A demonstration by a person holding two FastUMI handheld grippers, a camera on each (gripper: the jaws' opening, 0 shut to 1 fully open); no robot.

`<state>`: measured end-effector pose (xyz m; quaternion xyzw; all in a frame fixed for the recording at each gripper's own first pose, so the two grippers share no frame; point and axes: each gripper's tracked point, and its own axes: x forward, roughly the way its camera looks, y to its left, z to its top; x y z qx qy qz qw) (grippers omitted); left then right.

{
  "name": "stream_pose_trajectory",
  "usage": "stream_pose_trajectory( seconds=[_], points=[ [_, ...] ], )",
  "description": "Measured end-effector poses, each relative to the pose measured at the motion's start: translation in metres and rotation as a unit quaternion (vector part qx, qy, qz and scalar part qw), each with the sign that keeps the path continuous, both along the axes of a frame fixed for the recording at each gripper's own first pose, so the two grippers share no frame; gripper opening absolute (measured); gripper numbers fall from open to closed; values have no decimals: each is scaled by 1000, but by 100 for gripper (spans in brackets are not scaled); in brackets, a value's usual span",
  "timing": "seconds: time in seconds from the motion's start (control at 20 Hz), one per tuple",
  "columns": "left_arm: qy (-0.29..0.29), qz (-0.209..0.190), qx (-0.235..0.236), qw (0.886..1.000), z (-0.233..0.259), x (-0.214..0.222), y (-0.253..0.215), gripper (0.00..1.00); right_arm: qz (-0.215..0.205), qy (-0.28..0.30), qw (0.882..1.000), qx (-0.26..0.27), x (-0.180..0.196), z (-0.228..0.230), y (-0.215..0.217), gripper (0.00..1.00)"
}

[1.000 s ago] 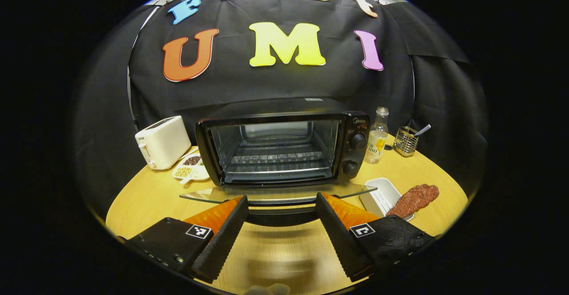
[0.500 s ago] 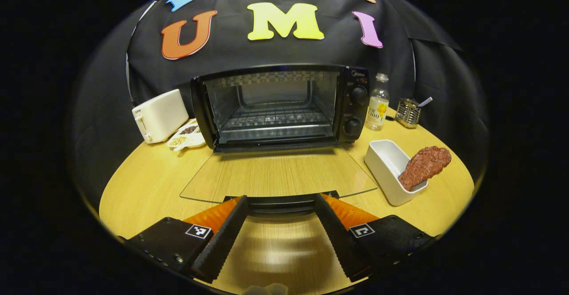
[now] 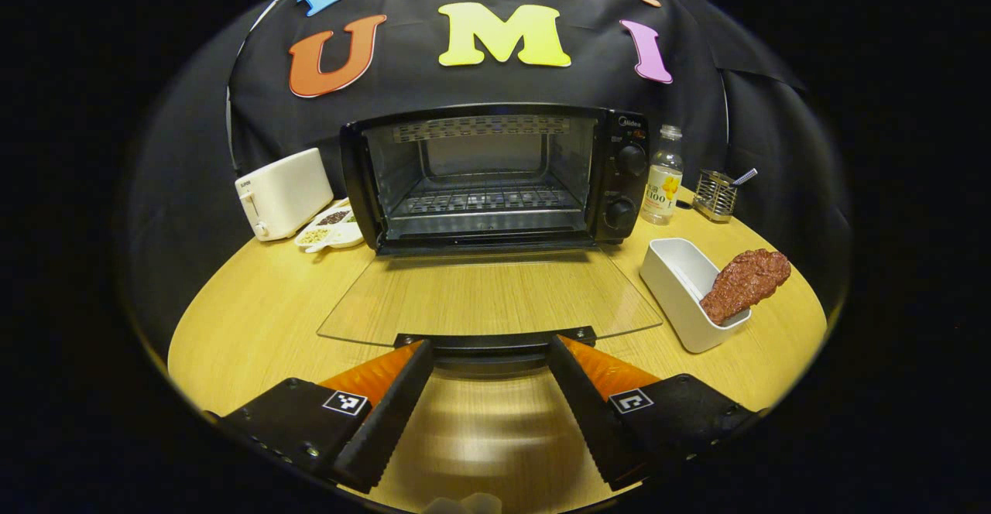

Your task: Open the electric oven with the left hand, put the food in, and close the electric oven.

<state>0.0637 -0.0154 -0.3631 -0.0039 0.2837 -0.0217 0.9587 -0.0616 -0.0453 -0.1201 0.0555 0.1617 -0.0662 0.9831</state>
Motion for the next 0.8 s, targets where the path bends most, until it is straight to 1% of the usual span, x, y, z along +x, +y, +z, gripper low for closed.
stream_pose_trajectory(
  seconds=[0.05,0.1,0.15,0.2,0.25,0.3,0.35,0.45,0.65,0.8],
  points=[
    [-6,2,-2,1000,6,-4,4,100,3,2,1000,2,3,-2,2,98],
    [-13,4,-2,1000,15,-9,10,97,9,3,1000,4,7,-4,5,98],
    [-21,4,-2,1000,24,-15,15,97,14,5,1000,3,12,-8,7,100],
    [-33,2,-2,999,35,-23,20,97,21,8,1000,2,17,-12,9,98],
    [-40,1,1,999,44,-32,25,97,28,13,1000,2,24,-18,12,98],
    [-47,1,7,999,54,-42,31,97,38,22,999,3,31,-25,15,98],
    [-57,0,11,998,65,-51,36,97,49,30,998,4,39,-32,20,100],
    [-78,1,15,997,88,-68,44,97,78,52,996,8,62,-52,30,100],
    [-109,22,12,994,130,-105,60,97,145,100,984,31,111,-97,61,100],
    [-128,42,19,991,161,-124,65,97,185,145,970,56,150,-133,82,94]
  ],
)
